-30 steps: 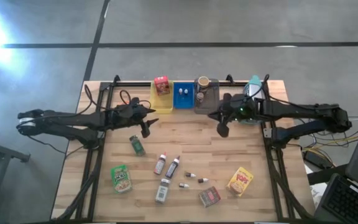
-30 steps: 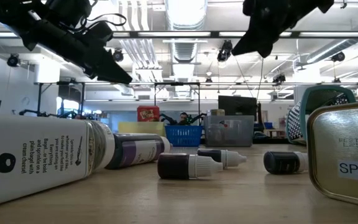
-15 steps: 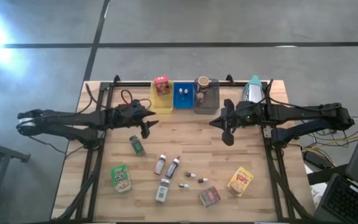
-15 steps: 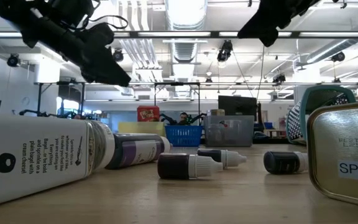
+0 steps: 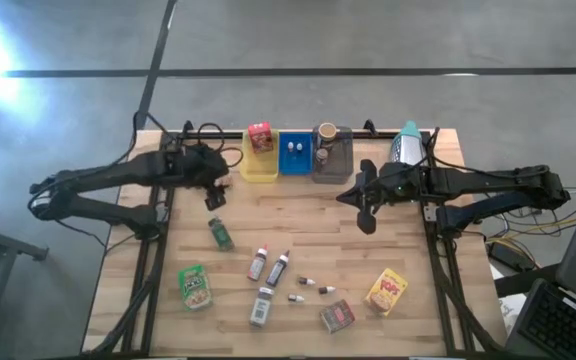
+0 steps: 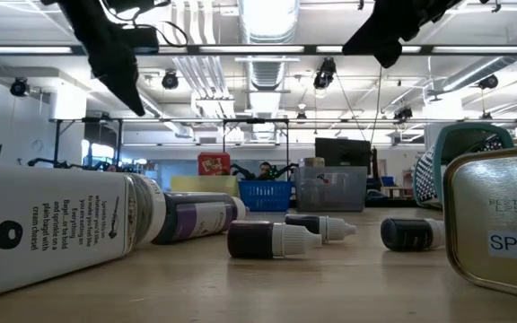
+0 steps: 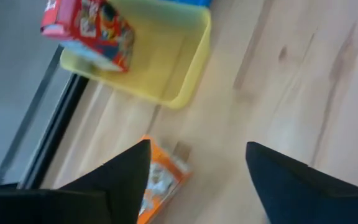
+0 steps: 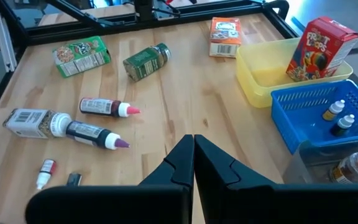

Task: Pick & Place Kitchen Items
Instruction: Put the orange cereal box into the yellow bin

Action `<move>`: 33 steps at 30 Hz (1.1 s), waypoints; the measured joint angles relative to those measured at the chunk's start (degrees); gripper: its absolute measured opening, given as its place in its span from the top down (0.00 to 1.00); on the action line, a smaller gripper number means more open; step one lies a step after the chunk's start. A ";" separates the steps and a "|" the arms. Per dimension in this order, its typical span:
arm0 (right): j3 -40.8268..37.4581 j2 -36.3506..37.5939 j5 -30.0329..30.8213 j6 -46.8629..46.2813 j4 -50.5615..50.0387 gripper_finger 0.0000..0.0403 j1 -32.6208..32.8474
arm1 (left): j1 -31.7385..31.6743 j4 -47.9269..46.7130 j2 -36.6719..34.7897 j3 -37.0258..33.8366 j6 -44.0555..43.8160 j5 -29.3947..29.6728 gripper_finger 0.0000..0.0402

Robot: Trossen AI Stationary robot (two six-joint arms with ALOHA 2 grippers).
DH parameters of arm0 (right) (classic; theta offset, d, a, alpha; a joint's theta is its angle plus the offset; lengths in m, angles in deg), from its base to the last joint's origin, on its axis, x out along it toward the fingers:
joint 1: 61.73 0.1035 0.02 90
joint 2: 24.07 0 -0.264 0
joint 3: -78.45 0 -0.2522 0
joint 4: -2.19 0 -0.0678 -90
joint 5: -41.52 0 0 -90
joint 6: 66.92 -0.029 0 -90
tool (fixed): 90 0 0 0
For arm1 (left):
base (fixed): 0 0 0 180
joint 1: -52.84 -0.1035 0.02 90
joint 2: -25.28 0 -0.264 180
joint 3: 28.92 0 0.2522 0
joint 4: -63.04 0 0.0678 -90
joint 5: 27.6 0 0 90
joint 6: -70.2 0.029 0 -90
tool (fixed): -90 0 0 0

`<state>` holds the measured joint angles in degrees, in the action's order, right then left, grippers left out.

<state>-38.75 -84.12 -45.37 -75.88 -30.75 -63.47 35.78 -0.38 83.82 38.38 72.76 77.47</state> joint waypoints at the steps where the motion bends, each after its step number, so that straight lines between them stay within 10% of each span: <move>1: 0.00 0.00 -0.02 -0.08 0.10 0.98 0.00 | -0.75 -1.55 0.47 0.78 1.19 0.00 0.30; 23: 0.00 0.00 0.08 -1.40 0.20 0.98 -0.02 | -14.82 -15.90 25.96 7.79 38.18 0.07 0.22; 33: -0.14 -0.02 0.07 0.11 0.16 0.98 -0.01 | -15.58 -15.29 26.72 8.24 53.23 12.86 0.22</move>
<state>-38.89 -84.14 -45.30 -75.77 -30.60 -63.48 20.19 -15.67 110.54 46.62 125.99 90.33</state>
